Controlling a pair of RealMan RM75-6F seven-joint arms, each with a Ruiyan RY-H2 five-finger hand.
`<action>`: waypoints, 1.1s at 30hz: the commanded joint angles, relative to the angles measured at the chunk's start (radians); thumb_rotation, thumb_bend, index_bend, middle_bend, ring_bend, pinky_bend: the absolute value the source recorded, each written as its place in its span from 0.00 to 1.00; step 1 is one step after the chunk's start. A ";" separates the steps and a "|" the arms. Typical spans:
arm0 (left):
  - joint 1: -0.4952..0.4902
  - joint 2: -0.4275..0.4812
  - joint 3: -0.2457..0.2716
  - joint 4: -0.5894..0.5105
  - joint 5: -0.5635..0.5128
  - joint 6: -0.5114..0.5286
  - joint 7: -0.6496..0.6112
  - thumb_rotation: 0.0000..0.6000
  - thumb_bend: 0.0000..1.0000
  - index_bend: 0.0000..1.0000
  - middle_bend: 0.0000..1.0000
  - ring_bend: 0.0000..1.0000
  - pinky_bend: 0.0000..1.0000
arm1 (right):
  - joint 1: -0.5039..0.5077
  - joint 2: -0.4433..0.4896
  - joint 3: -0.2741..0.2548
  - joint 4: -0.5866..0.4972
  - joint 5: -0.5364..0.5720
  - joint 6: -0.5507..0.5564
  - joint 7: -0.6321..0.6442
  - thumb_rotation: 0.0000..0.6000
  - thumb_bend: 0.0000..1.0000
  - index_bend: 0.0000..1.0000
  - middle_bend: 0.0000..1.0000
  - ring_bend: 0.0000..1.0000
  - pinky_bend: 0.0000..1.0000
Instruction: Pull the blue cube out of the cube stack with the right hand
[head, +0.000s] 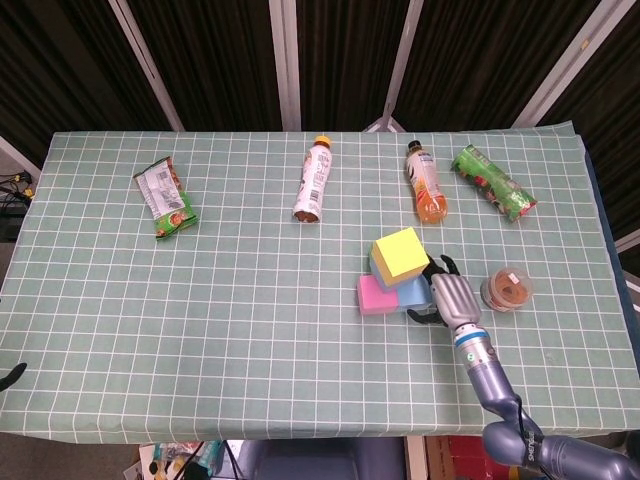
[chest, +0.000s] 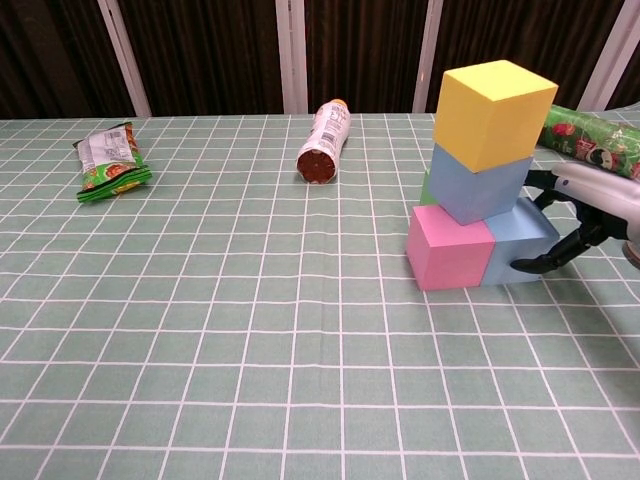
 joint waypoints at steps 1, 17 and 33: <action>-0.001 0.000 0.000 -0.001 0.000 -0.001 0.001 1.00 0.15 0.18 0.02 0.00 0.00 | 0.002 -0.006 0.000 0.003 -0.001 0.006 -0.009 1.00 0.23 0.24 0.18 0.35 0.00; 0.000 0.007 -0.002 0.001 -0.007 -0.002 -0.018 1.00 0.15 0.18 0.02 0.00 0.00 | 0.013 -0.043 0.015 0.011 0.012 0.036 -0.050 1.00 0.23 0.44 0.36 0.53 0.06; 0.000 0.009 -0.001 -0.001 -0.011 -0.006 -0.024 1.00 0.15 0.18 0.02 0.00 0.00 | 0.025 -0.038 0.036 -0.024 0.028 0.052 -0.085 1.00 0.23 0.51 0.44 0.60 0.09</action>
